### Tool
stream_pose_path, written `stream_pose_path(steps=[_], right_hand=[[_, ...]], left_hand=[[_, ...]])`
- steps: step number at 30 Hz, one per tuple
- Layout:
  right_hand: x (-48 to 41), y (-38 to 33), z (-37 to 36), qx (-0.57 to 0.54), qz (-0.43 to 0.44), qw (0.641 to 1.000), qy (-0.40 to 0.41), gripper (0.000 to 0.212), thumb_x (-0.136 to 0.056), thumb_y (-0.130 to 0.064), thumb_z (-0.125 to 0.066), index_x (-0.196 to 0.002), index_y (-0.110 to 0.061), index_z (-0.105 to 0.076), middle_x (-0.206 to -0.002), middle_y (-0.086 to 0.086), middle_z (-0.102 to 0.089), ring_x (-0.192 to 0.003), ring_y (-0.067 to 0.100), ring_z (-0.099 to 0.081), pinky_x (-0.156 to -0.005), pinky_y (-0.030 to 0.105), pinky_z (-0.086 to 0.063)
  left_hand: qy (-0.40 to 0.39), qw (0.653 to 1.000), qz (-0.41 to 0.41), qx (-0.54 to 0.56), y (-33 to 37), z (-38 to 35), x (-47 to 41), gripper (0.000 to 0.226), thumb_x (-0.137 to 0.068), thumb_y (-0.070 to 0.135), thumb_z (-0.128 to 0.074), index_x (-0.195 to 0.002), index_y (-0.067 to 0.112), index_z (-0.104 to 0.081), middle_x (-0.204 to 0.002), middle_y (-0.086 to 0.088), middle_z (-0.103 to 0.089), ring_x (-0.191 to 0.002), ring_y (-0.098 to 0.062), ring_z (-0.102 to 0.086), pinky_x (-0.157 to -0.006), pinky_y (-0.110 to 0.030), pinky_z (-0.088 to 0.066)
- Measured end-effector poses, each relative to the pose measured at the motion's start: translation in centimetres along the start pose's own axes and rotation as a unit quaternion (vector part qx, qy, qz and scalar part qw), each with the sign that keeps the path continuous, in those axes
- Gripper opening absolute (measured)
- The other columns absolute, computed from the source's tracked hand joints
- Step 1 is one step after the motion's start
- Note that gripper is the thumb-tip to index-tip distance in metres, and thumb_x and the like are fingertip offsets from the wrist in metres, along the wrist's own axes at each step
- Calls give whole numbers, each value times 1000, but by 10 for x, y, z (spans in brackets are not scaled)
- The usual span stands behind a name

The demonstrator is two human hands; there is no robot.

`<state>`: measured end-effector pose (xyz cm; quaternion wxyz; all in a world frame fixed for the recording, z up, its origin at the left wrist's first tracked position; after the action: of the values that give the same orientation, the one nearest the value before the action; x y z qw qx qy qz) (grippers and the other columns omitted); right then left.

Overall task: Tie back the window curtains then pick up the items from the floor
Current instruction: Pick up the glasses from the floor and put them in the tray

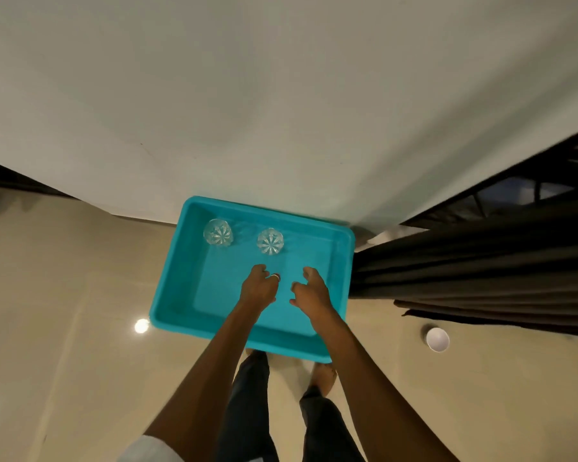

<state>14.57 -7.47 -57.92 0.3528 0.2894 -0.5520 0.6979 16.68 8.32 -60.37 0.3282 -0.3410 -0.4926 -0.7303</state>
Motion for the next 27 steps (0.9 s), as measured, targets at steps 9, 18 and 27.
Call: stream_pose_path(steps=[9, 18, 27], right_hand=[[75, 45, 53, -23, 40, 999, -7, 46, -103, -21, -51, -148, -18, -41, -148, 5, -49, -123, 25, -60, -99, 43, -57], [145, 89, 109, -75, 48, 995, 48, 31, -104, -18, -50, -134, -18, -51, -121, 2, -61, -100, 15, -66, -82, 31, -62], [189, 109, 144, -83, 46, 990, 109, 23, -100, -16, -50, -121, -18, -59, -113, 1, -63, -102, 21, -67, -83, 36, -60]], left_hand=[[1, 1000, -20, 22, -19, -57, 101, 47, -95, 19, -57, -140, 11, -46, -127, -9, -61, -112, -29, -64, -94, -45, -57], [39, 996, -51, 68, -40, -99, 187, 42, -97, 21, -57, -137, 9, -49, -124, -12, -61, -105, -28, -66, -93, -48, -57], [22, 991, -74, 110, -47, -108, 221, 28, -98, 15, -56, -125, 11, -57, -104, -5, -62, -97, -26, -69, -83, -39, -60]])
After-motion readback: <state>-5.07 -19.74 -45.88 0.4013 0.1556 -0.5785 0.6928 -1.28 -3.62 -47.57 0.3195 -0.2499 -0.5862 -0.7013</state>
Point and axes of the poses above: each hand's wrist, its own x-axis away from the middle knuckle, its own z-axis out of the back of the hand, y = z × x, the point moved 10 cm from there along -x, towards the middle knuckle
